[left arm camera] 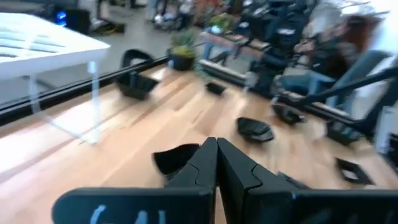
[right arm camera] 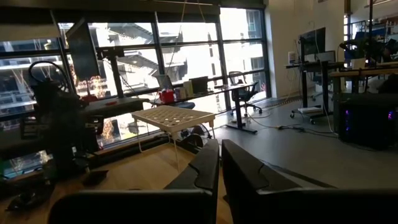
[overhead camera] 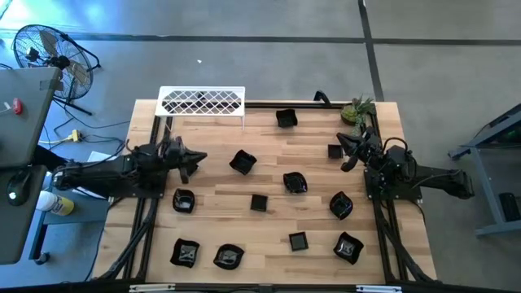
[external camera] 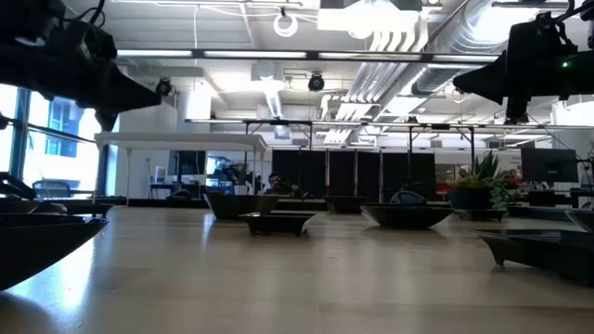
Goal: Pick & Place Mini shaped plates
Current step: Put the black square plate on the shelf
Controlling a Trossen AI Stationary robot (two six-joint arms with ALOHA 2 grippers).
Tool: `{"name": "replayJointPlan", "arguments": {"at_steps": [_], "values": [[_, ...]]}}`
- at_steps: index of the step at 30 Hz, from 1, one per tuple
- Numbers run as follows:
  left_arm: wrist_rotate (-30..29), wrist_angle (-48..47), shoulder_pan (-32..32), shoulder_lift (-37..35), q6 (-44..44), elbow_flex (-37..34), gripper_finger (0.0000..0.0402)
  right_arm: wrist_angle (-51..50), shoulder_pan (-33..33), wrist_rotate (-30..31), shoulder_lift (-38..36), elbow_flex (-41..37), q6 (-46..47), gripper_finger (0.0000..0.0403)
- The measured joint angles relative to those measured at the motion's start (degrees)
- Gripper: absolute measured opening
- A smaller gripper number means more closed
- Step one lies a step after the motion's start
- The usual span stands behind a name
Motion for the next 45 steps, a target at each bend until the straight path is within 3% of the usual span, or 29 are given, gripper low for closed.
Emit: {"name": "replayJointPlan", "arguments": {"at_steps": [4,9,18,23,31,45], "values": [[-3.7,-2.4,0.0,10.7,-0.2,3.1,0.0013,0.0,0.0,0.0,0.0,0.0,0.0,0.0015],[-4.2,-4.8,0.0,25.4,-1.5,10.2,0.0049,0.0,0.0,0.0,0.0,0.0,0.0,0.0015],[-4.7,-29.0,0.0,44.1,-8.9,25.8,0.0083,0.0,0.0,0.0,0.0,0.0,0.0,0.0016],[-1.2,-39.4,0.0,50.2,-15.0,30.5,0.0084,0.0,0.0,0.0,0.0,0.0,0.1,0.0017],[0.7,-48.2,0.0,55.7,-19.9,31.0,0.0084,0.0,0.0,0.0,0.0,0.0,0.1,0.0017],[-3.6,-45.8,0.0,67.2,-20.9,31.0,0.0084,-0.1,0.0,0.0,0.0,0.0,0.0,0.0016]]}}
